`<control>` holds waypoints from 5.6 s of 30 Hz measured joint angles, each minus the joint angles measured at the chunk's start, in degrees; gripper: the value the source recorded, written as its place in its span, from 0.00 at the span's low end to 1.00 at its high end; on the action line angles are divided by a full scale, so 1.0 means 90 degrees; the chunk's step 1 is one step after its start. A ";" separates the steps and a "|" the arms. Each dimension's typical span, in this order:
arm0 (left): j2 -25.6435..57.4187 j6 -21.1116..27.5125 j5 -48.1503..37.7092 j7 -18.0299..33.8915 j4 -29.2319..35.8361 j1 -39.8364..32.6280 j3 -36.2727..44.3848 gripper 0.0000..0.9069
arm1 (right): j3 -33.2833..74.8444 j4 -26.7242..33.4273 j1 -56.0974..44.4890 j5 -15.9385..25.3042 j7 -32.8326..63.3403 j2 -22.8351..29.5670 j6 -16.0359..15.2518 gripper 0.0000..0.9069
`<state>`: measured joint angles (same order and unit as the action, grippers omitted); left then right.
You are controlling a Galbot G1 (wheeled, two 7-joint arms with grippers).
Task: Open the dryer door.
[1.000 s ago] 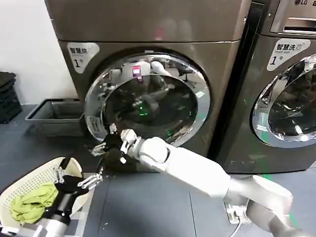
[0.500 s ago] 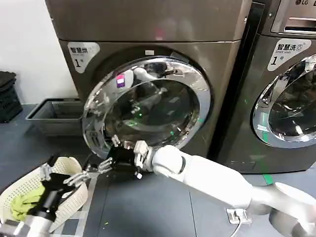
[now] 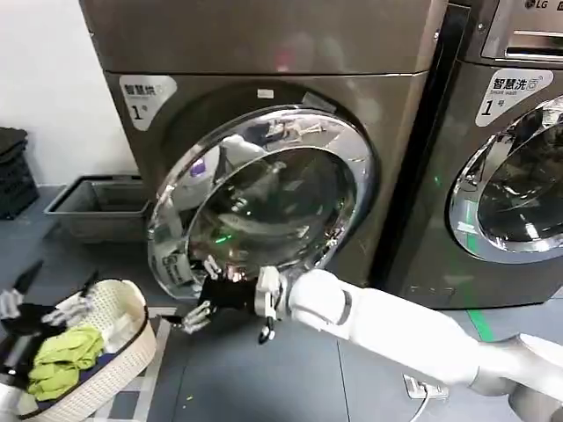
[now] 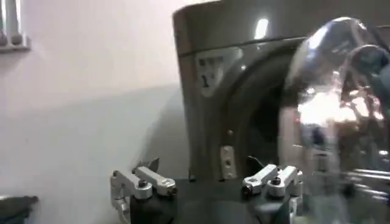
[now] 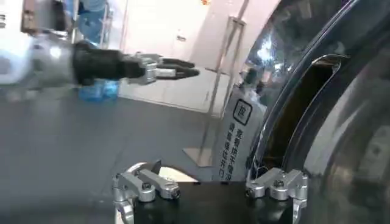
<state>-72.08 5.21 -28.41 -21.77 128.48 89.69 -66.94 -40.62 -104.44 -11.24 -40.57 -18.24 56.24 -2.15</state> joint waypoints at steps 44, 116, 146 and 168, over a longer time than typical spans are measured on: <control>0.1498 0.0083 0.0576 -0.0684 -0.1098 -0.1787 0.2837 1.00 | 0.1516 -0.1547 -0.1730 0.0226 -0.3264 -0.2819 0.1875 1.00; 0.1461 -0.0069 0.0943 -0.0838 -0.1518 -0.3957 0.7083 1.00 | 1.2246 0.0587 -1.0484 -0.0168 -0.4098 -0.1499 0.4125 1.00; 0.0696 -0.0132 0.1105 -0.0743 -0.2374 -0.5297 0.8749 1.00 | 1.4817 0.2158 -1.0951 0.1922 0.0899 0.0342 0.2504 1.00; -0.0055 -0.0366 0.1459 -0.0373 -0.3194 -0.5922 0.9456 1.00 | 1.6429 0.2177 -1.1184 0.2568 0.3041 0.1601 -0.0384 1.00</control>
<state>-72.58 1.92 -15.28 -25.14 99.74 36.39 18.16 107.24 -84.84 -111.89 -17.46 9.13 70.65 -5.61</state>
